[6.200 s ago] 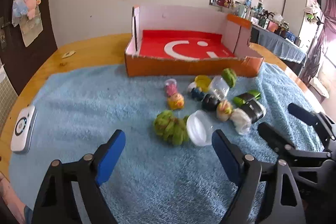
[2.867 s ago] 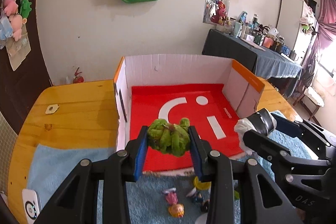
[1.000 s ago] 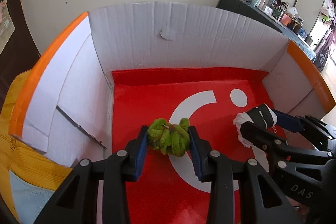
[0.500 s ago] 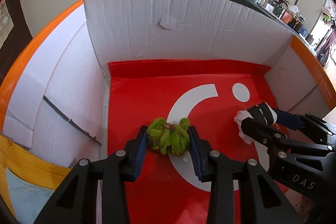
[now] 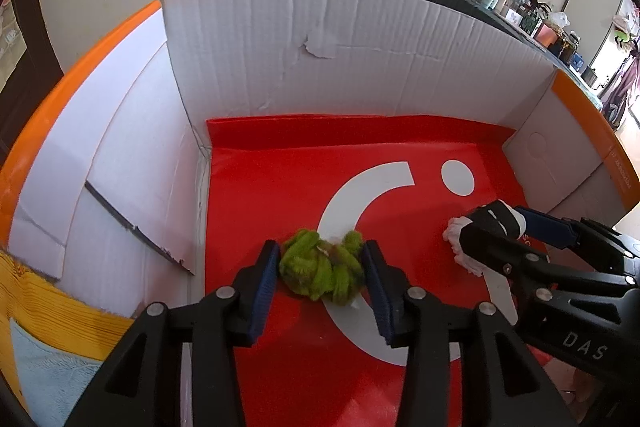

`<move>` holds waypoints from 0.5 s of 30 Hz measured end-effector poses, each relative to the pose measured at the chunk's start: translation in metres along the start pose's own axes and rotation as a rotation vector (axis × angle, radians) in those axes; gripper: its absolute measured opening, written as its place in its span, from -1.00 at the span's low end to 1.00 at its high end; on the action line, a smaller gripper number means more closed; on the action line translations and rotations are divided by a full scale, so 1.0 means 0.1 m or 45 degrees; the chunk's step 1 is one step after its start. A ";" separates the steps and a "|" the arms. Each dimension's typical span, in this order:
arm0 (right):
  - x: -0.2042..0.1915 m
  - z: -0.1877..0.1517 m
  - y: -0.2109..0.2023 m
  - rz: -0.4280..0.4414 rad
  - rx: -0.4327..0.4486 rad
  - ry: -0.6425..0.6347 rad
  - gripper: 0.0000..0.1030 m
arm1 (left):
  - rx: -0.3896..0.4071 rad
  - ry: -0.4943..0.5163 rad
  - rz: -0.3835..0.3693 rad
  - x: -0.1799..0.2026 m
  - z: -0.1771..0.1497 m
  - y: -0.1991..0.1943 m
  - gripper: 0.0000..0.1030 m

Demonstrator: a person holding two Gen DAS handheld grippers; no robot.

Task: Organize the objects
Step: 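Lower both toys onto the red floor and open both tools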

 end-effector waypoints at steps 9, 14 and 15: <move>0.06 -0.03 -0.13 0.036 0.050 0.016 0.39 | 0.018 0.004 -0.006 0.04 0.03 -0.08 0.00; 0.12 -0.02 -0.29 0.054 0.104 0.008 0.43 | 0.044 0.011 0.000 0.06 0.01 -0.19 0.13; 0.11 -0.04 -0.32 0.058 0.115 0.008 0.43 | 0.051 0.010 0.002 0.06 0.00 -0.22 0.14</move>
Point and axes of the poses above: each gripper's, at about its wrist camera, not at the fingertips, and y roughly the way its jaws point, x to its right, z to its top, the point moved 5 cm from there along y, roughly the way its jaws point, and after that the axes turned 3 degrees about -x, right-handed, at the moved point
